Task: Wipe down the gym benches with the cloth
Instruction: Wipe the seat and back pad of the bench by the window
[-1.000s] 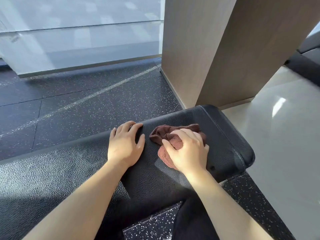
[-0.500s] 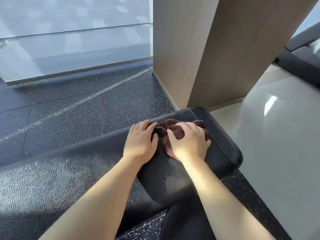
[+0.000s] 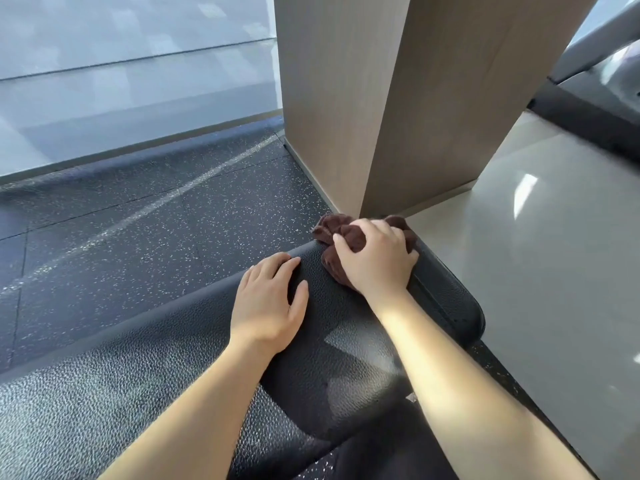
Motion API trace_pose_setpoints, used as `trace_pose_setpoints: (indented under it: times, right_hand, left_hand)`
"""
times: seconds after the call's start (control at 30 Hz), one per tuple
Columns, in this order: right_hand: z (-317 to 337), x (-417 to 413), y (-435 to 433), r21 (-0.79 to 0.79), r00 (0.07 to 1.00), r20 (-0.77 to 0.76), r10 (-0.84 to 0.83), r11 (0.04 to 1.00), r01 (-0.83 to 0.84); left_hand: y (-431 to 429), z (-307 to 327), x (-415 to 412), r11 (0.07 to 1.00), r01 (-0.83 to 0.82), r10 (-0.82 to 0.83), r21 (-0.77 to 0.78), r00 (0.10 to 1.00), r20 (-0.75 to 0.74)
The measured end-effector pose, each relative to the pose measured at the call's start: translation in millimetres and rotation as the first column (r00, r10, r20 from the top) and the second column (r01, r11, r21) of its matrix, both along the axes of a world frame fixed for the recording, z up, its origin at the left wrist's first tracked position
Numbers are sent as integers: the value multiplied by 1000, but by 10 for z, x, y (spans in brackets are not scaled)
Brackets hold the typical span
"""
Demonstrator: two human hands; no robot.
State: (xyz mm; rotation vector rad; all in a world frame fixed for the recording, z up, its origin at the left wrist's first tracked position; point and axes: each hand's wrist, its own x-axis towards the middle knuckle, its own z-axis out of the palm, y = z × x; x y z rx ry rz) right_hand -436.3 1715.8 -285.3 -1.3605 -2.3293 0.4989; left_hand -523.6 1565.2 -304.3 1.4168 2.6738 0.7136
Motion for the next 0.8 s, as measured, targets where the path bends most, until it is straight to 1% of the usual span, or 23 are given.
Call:
trace_pose_setpoints:
  times: [0.17,0.37,0.5,0.57,0.7,0.8]
  right_hand:
    - [-23,342,-287,-14,999,37,17,1000,-17]
    - [-5,51,43,21,999,-49,-3,1000,4]
    - [62,-163,395,-60,999,35,7,998,-4]
    - [66,-153,427,-79,998,51,29,997,-25]
    - [49,232,200,-66,1000,-1,16,998,-16]
    - [-11,725,-45,-22,1000,-5,0,1000,0]
  left_hand:
    - [5,-4,-10,1000,-1,1,-5,1000,-12]
    - [10,-9,-9,1000,-8,8,2,1000,-24]
    - [11,-6,-9,1000,-11,11,-4,1000,-20]
    - [15,3,-5,1000,-12,12,-8,1000,-16]
    - [14,51,43,999,-9,9,-35,1000,-16]
    - [55,83,140,993,106,-108,-48,994,-21]
